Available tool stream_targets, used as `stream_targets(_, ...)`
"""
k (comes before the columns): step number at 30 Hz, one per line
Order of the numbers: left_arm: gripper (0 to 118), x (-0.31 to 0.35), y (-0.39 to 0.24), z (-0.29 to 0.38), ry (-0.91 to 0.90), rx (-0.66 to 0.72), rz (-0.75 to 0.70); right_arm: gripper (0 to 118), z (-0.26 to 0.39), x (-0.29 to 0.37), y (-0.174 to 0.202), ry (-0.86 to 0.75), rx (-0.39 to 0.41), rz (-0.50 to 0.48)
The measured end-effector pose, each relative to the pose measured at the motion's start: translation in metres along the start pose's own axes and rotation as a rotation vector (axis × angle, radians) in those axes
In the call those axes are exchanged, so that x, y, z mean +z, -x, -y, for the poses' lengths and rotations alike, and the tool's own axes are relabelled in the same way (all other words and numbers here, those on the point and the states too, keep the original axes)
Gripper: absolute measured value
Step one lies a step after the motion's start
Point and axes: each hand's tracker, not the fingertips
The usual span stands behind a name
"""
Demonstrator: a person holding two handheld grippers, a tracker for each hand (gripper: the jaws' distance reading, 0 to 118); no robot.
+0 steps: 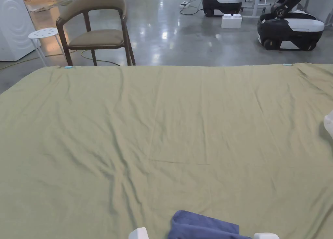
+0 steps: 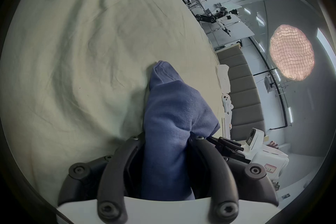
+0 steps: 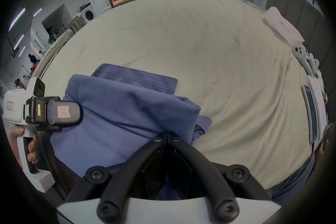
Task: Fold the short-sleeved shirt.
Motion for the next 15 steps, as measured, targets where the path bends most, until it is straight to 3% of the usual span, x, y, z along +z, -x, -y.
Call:
stream_targets(5,26,0.007,-0.014,-0.002,-0.004,-0.046,-0.027,0,0.003,0.007,-0.003,-0.025,0.001,-0.018)
stream_targets(6,25,0.015,-0.017,-0.004,-0.038,-0.033,0.014,0,0.004,0.014,-0.007,-0.059,-0.023,-0.052)
stream_targets(9,25,0.07,-0.013,-0.017,-0.115,0.015,0.2,0,0.017,0.055,-0.017,-0.307,-0.205,-0.079)
stream_targets(12,25,0.149,0.004,-0.052,-0.214,-0.082,0.054,0,0.024,0.081,-0.03,-0.321,-0.334,-0.172)
stream_targets(15,25,0.223,0.046,-0.098,-0.32,-0.081,-0.139,0,0.034,0.09,-0.036,-0.315,-0.345,-0.152)
